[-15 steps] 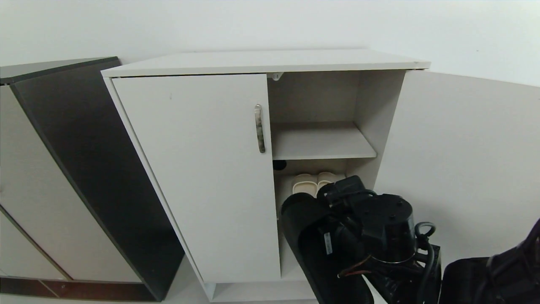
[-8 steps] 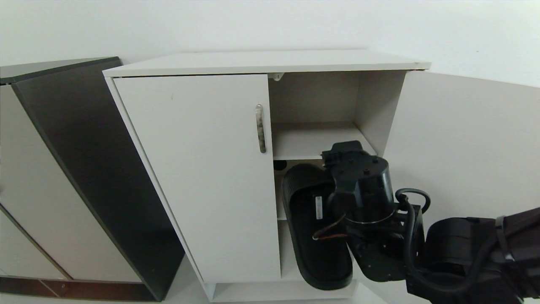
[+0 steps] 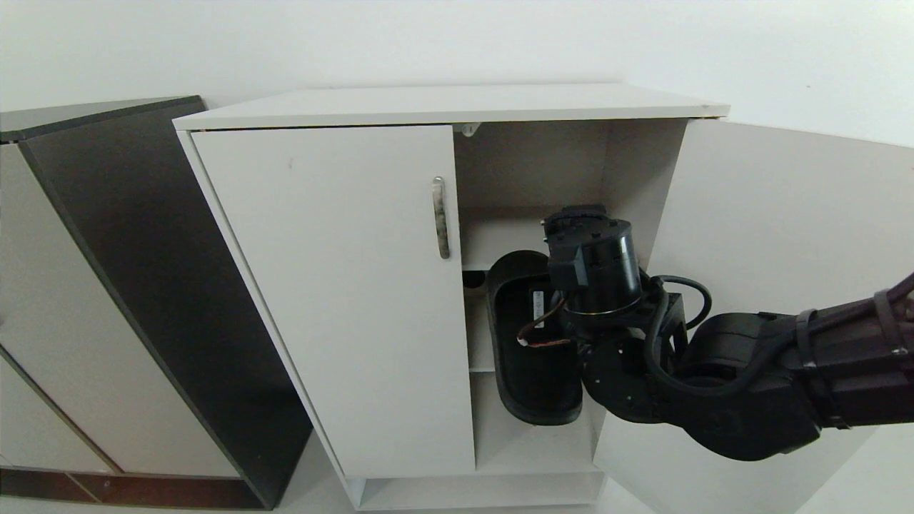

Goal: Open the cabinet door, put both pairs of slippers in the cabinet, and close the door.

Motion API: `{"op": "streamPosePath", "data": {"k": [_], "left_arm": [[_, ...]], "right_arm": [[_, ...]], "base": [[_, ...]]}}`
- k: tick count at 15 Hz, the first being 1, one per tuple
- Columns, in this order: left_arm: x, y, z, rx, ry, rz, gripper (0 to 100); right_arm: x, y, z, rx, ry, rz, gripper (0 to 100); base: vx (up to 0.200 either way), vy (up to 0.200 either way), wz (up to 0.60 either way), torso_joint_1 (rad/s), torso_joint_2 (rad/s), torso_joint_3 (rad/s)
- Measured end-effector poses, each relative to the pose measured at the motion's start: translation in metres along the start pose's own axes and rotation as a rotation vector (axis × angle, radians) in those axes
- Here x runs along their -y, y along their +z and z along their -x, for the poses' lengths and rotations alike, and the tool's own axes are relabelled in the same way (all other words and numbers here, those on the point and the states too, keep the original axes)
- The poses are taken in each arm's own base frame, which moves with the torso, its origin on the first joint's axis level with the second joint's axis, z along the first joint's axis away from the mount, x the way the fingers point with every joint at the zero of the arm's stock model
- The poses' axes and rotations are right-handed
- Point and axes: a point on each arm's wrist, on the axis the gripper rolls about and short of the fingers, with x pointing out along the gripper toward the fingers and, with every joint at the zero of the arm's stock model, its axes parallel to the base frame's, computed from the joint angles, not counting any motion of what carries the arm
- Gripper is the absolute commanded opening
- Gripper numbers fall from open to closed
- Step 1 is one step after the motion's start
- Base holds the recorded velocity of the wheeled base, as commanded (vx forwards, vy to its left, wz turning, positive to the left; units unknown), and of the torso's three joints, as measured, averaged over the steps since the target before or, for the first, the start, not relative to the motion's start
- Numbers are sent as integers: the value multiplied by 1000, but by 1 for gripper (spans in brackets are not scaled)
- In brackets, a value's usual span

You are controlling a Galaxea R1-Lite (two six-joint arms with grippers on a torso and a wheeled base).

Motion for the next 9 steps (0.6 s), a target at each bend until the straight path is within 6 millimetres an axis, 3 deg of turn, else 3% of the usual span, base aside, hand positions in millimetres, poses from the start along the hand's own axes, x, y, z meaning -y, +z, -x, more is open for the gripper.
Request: {"op": "streamPosePath", "data": {"k": [6, 9], "left_arm": [[0, 0, 0, 0, 0, 0, 0], [0, 0, 0, 0, 0, 0, 0]], "right_arm": [[1, 3, -5, 3, -12, -3, 0], [4, 2, -8, 1, -23, 1, 0]], "base": [[0, 0, 0, 0, 0, 0], [200, 0, 0, -1, -1, 1]]}}
